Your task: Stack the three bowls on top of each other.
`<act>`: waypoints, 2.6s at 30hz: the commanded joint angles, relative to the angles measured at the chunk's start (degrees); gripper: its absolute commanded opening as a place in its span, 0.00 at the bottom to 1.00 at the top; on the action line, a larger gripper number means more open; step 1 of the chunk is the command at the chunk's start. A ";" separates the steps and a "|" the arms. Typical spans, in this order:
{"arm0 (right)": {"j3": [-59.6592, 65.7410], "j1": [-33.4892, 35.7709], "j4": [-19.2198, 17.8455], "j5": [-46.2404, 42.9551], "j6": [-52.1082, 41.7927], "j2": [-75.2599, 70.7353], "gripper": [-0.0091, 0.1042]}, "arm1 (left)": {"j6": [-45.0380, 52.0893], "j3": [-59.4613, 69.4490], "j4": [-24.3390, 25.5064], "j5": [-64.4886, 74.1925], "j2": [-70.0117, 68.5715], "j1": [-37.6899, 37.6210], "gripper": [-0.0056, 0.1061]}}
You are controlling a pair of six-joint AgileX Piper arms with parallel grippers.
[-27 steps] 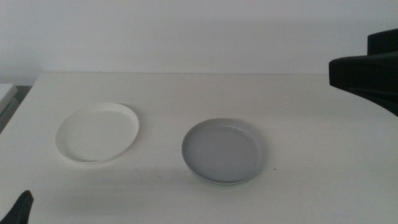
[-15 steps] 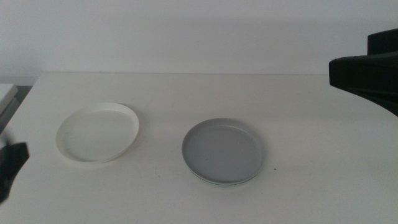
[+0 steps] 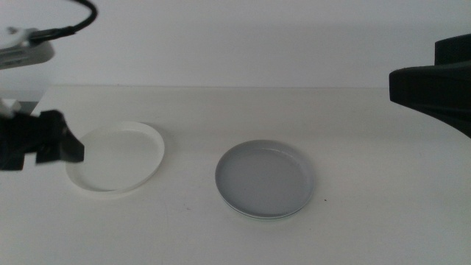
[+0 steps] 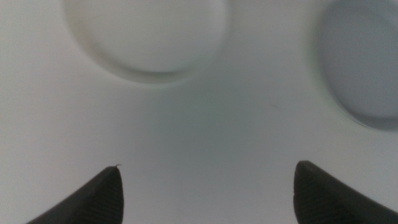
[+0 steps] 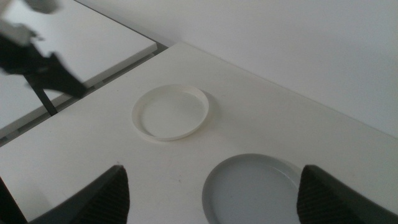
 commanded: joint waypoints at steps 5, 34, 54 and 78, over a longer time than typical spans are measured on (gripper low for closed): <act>0.32 0.18 -0.03 -0.75 -0.66 -0.09 0.90 | 1.87 -10.41 0.30 1.04 18.09 5.85 0.89; 0.32 0.18 -0.03 -0.75 -0.66 -0.09 0.90 | 12.96 -29.70 -1.85 -10.48 61.33 10.33 0.84; 0.32 0.18 -0.03 -0.75 -0.66 -0.09 0.90 | 8.07 -41.87 -9.38 8.45 48.99 2.85 0.03; 0.32 0.18 -0.03 -0.75 -0.66 -0.09 0.90 | 2.44 -42.26 -7.71 0.45 59.74 -21.35 0.03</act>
